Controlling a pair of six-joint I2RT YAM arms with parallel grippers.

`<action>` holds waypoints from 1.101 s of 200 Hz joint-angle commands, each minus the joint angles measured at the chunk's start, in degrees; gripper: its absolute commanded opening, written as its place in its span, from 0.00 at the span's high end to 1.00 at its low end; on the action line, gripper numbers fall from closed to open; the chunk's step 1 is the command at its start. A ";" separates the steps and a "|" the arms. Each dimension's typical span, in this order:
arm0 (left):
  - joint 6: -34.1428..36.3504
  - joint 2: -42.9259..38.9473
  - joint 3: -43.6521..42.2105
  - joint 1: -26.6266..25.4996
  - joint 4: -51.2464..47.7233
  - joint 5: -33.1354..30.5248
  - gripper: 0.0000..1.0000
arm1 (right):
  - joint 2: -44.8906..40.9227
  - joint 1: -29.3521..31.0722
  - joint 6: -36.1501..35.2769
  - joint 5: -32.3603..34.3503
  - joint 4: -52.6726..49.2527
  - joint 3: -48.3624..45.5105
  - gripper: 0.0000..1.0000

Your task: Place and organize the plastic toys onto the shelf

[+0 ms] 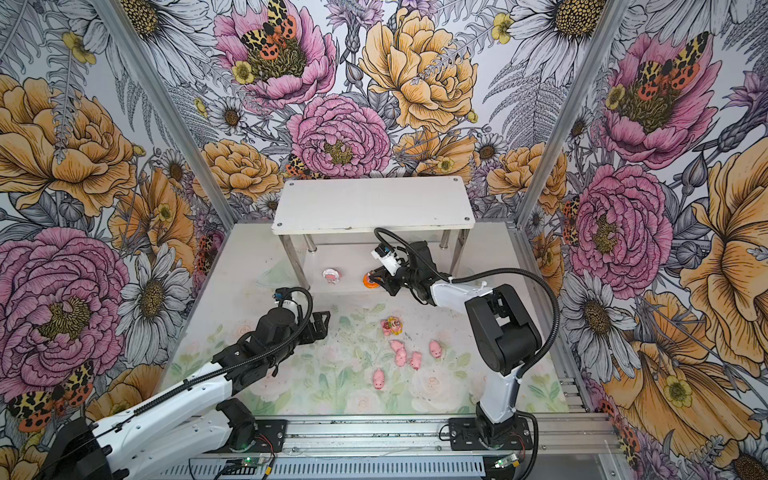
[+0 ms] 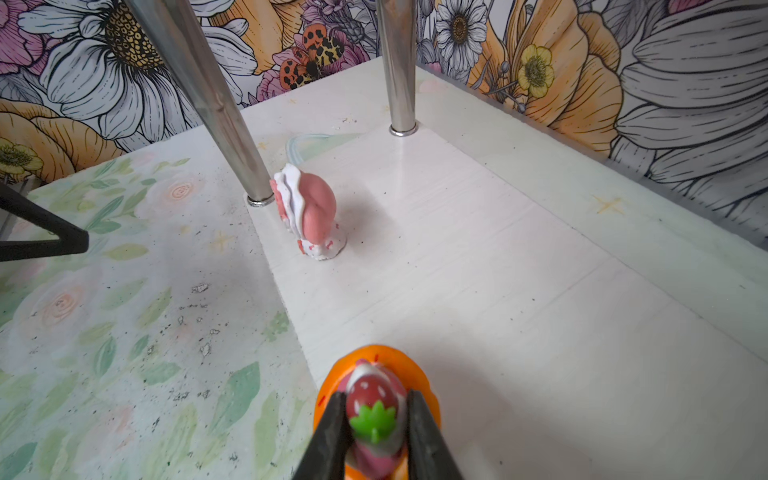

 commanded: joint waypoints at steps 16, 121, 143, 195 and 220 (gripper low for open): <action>1.62 -2.92 -0.04 0.63 0.39 0.81 0.01 | 0.46 0.58 4.32 5.13 4.61 -4.13 0.80; 1.67 -4.09 -0.82 1.08 0.11 0.63 0.01 | 1.93 0.44 2.06 3.47 4.91 -4.94 0.56; 1.42 -4.31 -0.91 1.08 -0.12 0.59 0.01 | 1.84 0.41 2.18 3.18 4.84 -4.57 0.52; 1.26 -4.93 -1.16 1.25 -0.23 0.57 0.01 | 2.25 0.04 1.95 1.90 3.29 -2.84 0.52; 1.25 -4.96 -1.17 1.27 -0.25 0.59 0.01 | 2.79 -0.18 2.30 0.92 2.56 -1.72 0.58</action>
